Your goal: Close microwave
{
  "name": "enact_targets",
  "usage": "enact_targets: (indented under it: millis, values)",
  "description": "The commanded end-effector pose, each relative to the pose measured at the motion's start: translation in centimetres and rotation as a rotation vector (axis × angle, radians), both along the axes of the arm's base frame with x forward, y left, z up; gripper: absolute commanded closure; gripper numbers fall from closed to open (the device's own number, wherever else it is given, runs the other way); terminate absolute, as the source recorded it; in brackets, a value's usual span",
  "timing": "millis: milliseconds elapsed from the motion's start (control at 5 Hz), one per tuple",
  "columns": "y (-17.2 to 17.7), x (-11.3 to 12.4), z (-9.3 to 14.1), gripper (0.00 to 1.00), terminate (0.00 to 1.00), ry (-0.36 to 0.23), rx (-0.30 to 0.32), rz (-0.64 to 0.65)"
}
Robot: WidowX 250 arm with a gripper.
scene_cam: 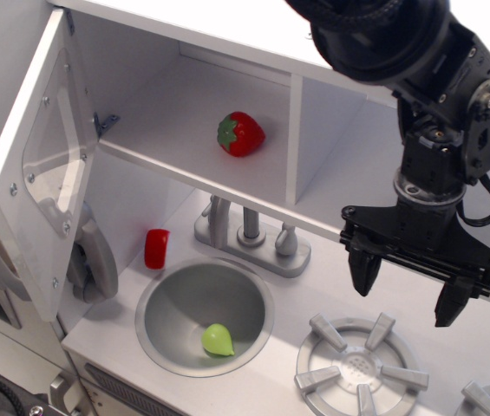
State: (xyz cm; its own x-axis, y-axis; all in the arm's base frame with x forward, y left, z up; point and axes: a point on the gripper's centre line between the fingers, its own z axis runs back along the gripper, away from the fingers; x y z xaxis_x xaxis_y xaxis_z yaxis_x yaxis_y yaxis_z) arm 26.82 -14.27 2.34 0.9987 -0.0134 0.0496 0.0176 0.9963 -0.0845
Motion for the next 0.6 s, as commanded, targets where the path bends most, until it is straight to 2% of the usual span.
enact_targets:
  millis: [0, 200, 400]
  values:
    - [0.0, 0.0, 0.0, 0.0, 0.0, 0.0, 0.0, 0.0]
    - [1.4, -0.4, 3.4, 0.0, 0.0, -0.038, -0.055, 0.009]
    - [3.4, -0.8, 6.9, 0.0, 0.0, -0.028, -0.06, 0.029]
